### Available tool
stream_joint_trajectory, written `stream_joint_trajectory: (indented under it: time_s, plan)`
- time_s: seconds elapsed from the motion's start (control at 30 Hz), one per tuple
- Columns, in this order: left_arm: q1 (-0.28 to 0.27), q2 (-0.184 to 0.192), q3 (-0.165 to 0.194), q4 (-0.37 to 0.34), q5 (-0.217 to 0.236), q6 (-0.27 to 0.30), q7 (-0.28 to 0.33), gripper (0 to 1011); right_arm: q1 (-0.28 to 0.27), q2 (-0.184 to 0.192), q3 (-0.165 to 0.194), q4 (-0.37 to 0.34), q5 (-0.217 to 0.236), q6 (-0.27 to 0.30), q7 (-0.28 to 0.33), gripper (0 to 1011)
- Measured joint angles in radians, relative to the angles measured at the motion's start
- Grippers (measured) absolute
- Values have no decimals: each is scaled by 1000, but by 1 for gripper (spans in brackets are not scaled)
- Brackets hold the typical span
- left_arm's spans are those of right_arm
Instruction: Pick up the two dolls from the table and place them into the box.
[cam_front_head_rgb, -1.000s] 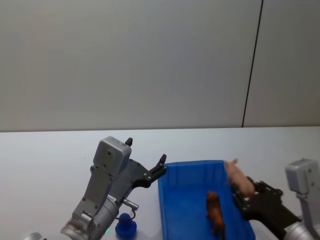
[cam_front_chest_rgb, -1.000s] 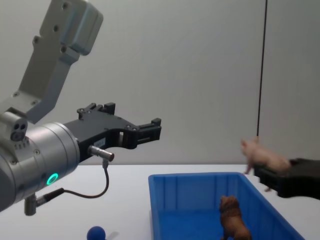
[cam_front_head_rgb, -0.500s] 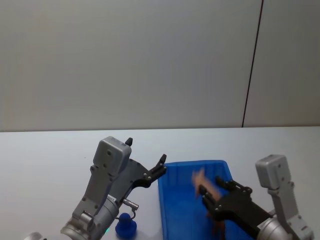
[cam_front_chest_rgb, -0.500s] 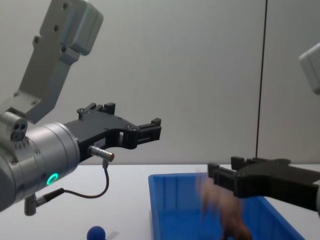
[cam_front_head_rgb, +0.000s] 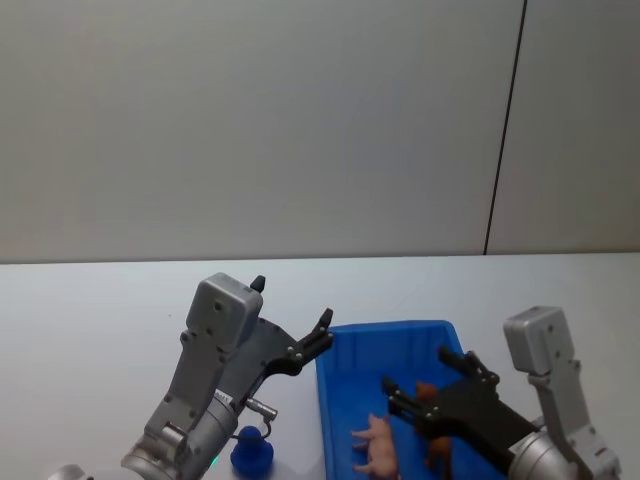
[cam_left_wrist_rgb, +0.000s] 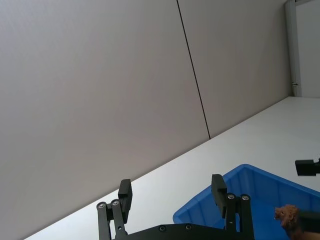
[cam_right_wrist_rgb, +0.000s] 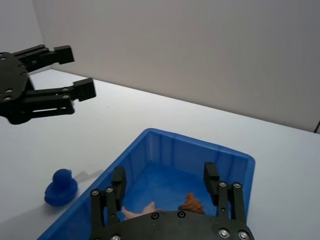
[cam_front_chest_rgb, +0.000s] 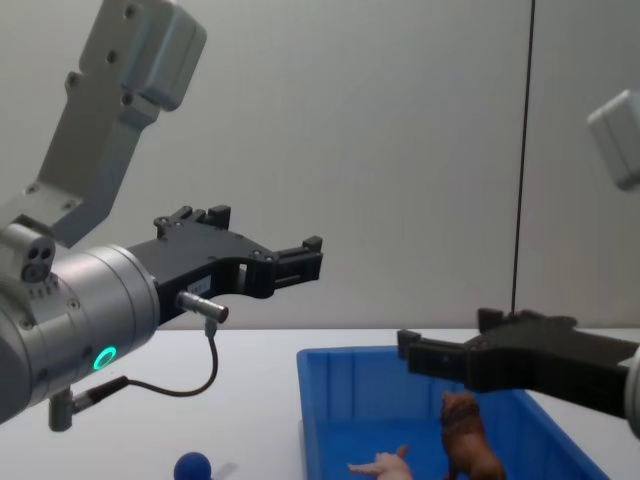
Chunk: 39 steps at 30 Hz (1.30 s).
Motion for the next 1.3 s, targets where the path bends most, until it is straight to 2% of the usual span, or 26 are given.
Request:
stream_joint_trajectory:
  time_s: [0.03, 0.13, 0.77, 1.1, 1.3]
  plan:
    - [0, 0, 0, 0, 0, 0, 0, 1001, 0, 1, 1, 0, 0, -2, -4, 919]
    - [0, 0, 0, 0, 0, 0, 0, 1001, -1, 6, 7, 0, 0, -10, -22, 1001]
    - [0, 0, 0, 0, 0, 0, 0, 1001, -57, 68, 74, -31, 50, -56, -174, 1001]
    - [2, 0, -1, -1, -2, 3, 0, 1001, -74, 83, 89, -37, 65, -66, -204, 1001]
    - [10, 7, -6, -10, -21, 28, 6, 1001, -80, 88, 95, -39, 70, -70, -215, 1001]
